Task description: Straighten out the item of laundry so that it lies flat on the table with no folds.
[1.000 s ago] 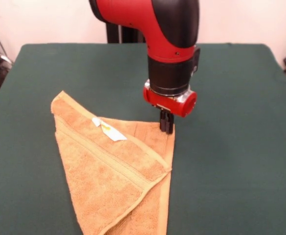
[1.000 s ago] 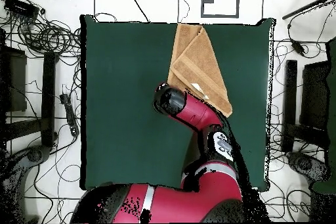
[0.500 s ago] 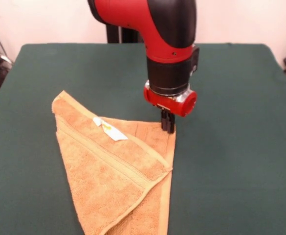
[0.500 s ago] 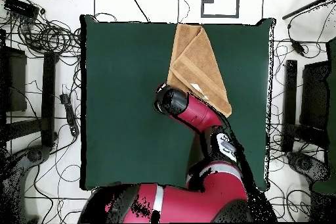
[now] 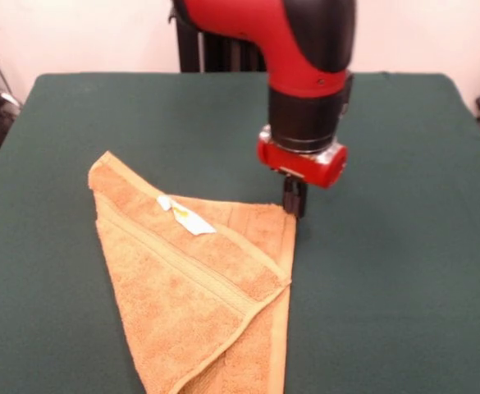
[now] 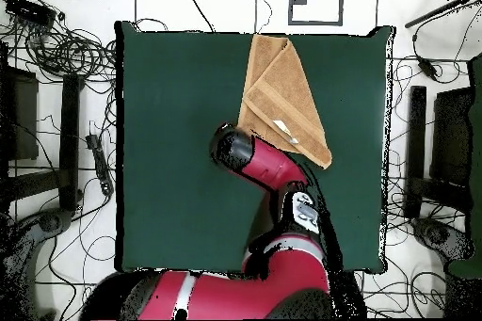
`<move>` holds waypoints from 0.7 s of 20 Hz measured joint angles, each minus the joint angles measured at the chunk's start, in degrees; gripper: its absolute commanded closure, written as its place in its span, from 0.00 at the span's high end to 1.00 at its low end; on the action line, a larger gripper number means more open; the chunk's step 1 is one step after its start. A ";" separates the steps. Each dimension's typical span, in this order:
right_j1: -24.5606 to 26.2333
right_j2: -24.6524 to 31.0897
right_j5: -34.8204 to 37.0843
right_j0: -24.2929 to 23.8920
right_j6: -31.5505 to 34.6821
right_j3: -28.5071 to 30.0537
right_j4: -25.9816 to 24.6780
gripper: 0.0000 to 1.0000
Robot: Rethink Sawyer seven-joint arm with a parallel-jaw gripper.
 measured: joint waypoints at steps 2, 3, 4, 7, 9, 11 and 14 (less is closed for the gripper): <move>-0.04 -0.17 -0.74 1.76 0.00 0.68 -0.01 0.00; -0.04 -0.08 -0.94 2.18 0.00 0.99 0.01 0.00; -0.05 0.05 -1.10 2.48 0.00 1.34 0.00 0.00; -0.17 0.60 -1.88 3.01 0.00 2.74 0.04 0.00; -0.40 0.65 -2.55 3.01 0.00 3.27 0.04 0.00; -0.42 0.68 -2.92 3.02 0.00 3.51 0.04 0.00; -0.41 0.45 -3.92 3.37 0.00 3.65 0.01 0.00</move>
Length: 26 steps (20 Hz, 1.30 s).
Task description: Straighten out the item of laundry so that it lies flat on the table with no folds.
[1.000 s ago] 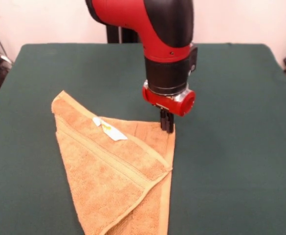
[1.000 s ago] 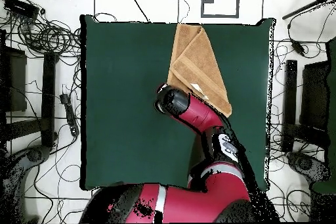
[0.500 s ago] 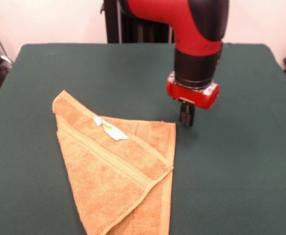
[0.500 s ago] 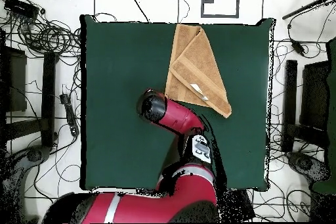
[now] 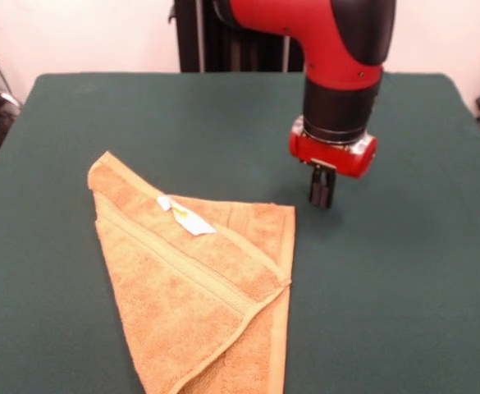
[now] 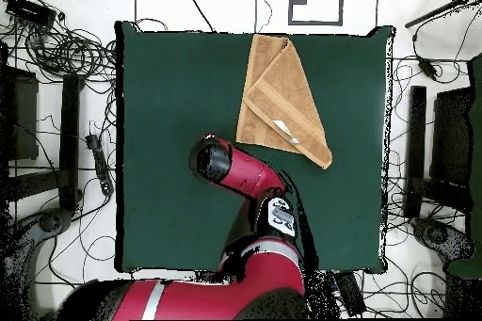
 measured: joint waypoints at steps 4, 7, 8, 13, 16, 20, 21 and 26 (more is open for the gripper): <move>0.50 -2.74 -3.65 3.00 0.00 0.05 0.00 0.00; 0.85 -5.13 -5.88 5.54 0.00 0.06 0.01 0.00; 0.96 -5.87 -6.47 6.29 0.00 0.06 0.01 1.00; 1.72 -9.15 -6.68 9.06 0.00 0.05 0.01 1.00; 1.73 -11.17 -6.68 10.25 0.00 0.10 0.00 1.00; 1.17 -12.26 -6.68 10.20 0.00 0.07 0.00 1.00; 1.10 -12.39 -6.68 9.90 0.00 -0.04 0.00 1.00; 1.08 -12.77 -6.68 6.43 0.00 -1.40 -0.01 1.00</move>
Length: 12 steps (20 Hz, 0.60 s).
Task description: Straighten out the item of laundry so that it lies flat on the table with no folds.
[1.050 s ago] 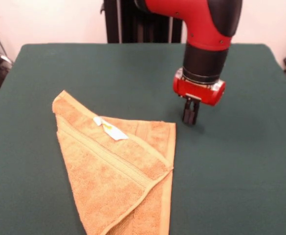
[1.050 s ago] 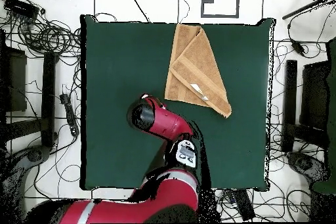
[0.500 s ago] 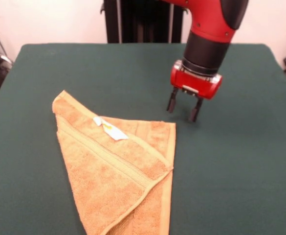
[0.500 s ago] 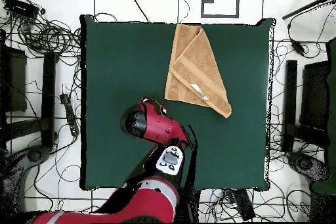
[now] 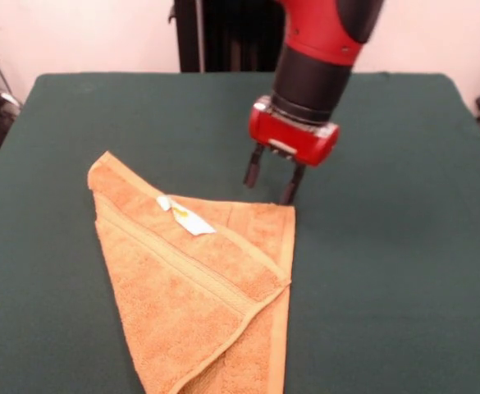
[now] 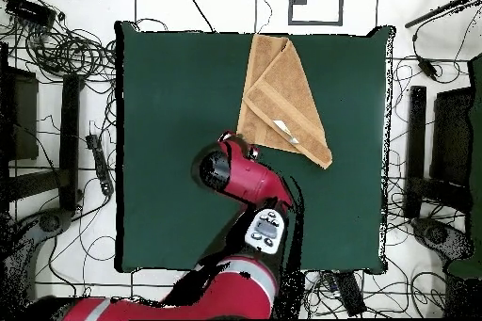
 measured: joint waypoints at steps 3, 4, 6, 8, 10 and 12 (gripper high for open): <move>0.03 -0.07 0.00 -2.46 0.00 -1.06 -0.20 1.00; 0.09 -0.09 -0.01 -3.53 0.00 -1.68 -0.45 1.00; 0.58 -0.11 -0.31 -5.79 0.00 -3.54 -1.39 1.00; 0.98 -0.12 -0.68 -6.98 0.00 -4.73 -2.11 1.00; 1.68 -0.12 -1.44 -8.39 0.00 -6.37 -2.97 1.00; 2.85 -0.11 -2.50 -9.80 0.00 -8.21 -3.85 1.00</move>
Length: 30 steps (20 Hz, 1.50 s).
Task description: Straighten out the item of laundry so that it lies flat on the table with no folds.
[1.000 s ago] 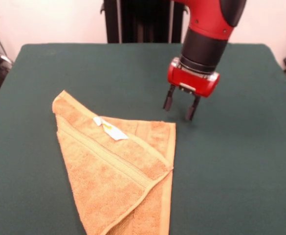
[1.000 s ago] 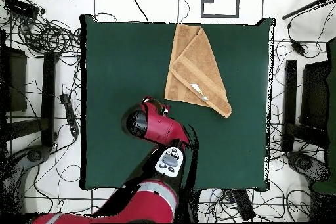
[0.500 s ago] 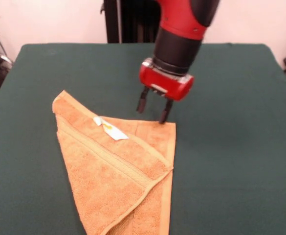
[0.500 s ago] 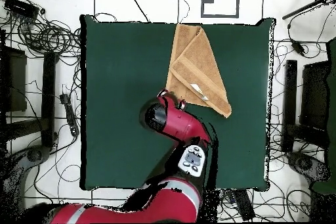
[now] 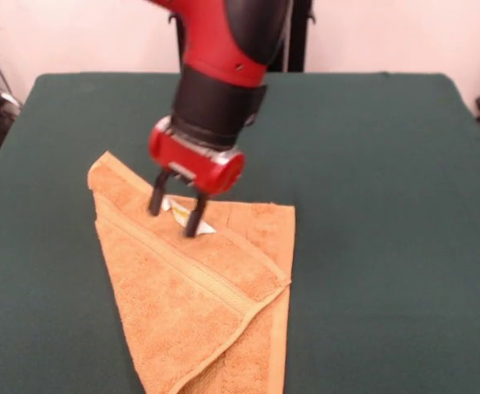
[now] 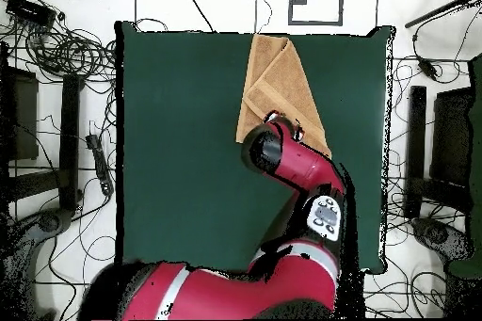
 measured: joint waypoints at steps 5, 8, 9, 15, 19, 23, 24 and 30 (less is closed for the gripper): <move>3.95 0.17 -1.73 -2.51 0.00 -4.09 -2.46 1.00; 4.81 0.46 -1.67 -3.23 0.00 -5.70 -3.84 1.00; 4.79 0.52 -1.66 -3.33 0.00 -6.00 -4.16 1.00; 4.82 0.56 -1.27 -3.37 0.00 -6.35 -5.17 1.00; 4.80 0.41 -0.52 -3.24 0.00 -6.55 -5.17 1.00; 4.77 0.30 0.22 -3.15 0.00 -6.76 -5.17 1.00; 4.77 0.28 0.42 -3.16 0.00 -6.83 -5.17 1.00; 4.51 0.31 0.49 -3.16 0.00 -6.71 -5.20 1.00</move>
